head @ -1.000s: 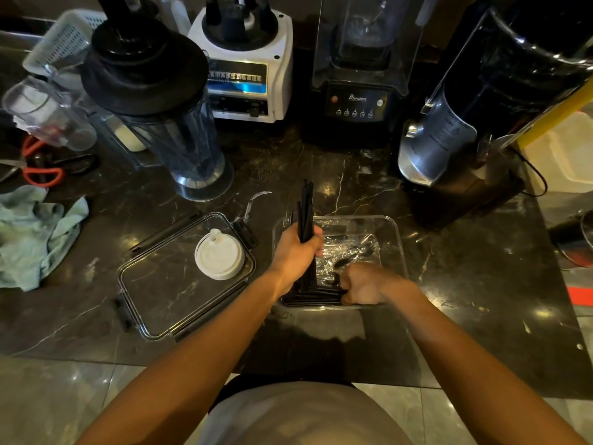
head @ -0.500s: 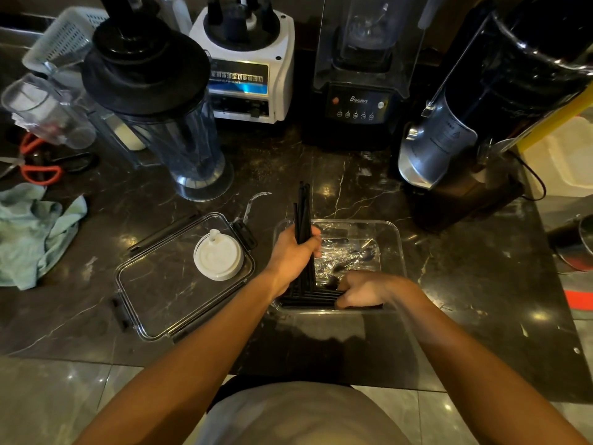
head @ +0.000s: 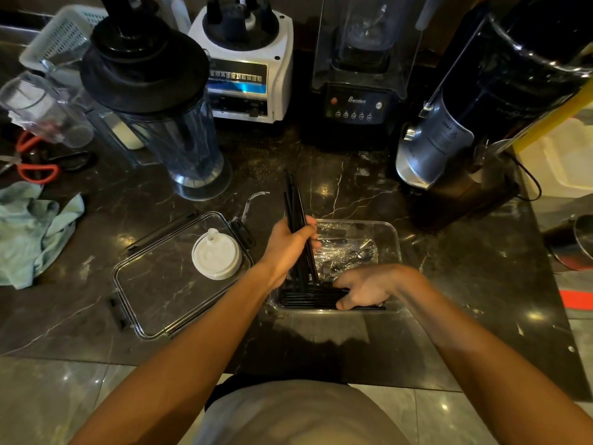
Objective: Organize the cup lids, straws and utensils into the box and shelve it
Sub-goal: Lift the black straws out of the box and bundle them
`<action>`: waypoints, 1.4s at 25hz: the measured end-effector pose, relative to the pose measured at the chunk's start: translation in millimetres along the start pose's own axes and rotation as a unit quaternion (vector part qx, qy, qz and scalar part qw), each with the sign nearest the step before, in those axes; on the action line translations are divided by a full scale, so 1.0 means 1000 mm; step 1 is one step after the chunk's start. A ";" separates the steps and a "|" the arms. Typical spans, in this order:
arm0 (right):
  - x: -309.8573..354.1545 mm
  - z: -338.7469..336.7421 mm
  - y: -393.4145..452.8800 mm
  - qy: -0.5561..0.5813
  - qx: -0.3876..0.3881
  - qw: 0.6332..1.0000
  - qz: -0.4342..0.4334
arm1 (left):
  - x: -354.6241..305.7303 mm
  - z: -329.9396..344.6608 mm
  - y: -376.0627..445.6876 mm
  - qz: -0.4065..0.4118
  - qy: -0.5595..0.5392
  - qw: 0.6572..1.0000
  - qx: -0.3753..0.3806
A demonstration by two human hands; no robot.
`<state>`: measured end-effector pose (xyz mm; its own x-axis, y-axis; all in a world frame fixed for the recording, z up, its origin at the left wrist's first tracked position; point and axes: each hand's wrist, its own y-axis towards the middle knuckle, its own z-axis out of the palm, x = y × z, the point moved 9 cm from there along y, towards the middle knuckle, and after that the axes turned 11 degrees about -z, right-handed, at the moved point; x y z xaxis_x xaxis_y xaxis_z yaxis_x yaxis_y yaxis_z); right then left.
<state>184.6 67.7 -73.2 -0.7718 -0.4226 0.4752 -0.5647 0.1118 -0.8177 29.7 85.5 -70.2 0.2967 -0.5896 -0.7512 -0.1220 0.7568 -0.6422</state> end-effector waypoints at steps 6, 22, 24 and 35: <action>0.021 0.010 0.000 -0.048 0.037 0.998 -0.013 | -0.023 -0.004 -0.004 0.015 -0.041 0.999 -0.001; -0.010 0.007 -0.049 0.150 -0.041 0.988 0.017 | -0.042 -0.015 -0.017 0.027 -0.090 0.996 0.010; -0.024 -0.004 -0.069 0.234 -0.079 0.969 -0.023 | -0.044 -0.016 -0.015 0.024 -0.100 0.995 0.008; -0.014 -0.028 -0.054 0.419 -0.412 0.805 -0.084 | -0.012 0.018 -0.020 -0.063 -0.170 0.982 0.056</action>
<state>218.3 92.7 -26.9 -0.3949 0.2220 0.8915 -0.4182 0.8206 -0.3896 45.9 82.4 -45.7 0.6046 -0.5661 -0.5604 0.0345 0.7215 -0.6916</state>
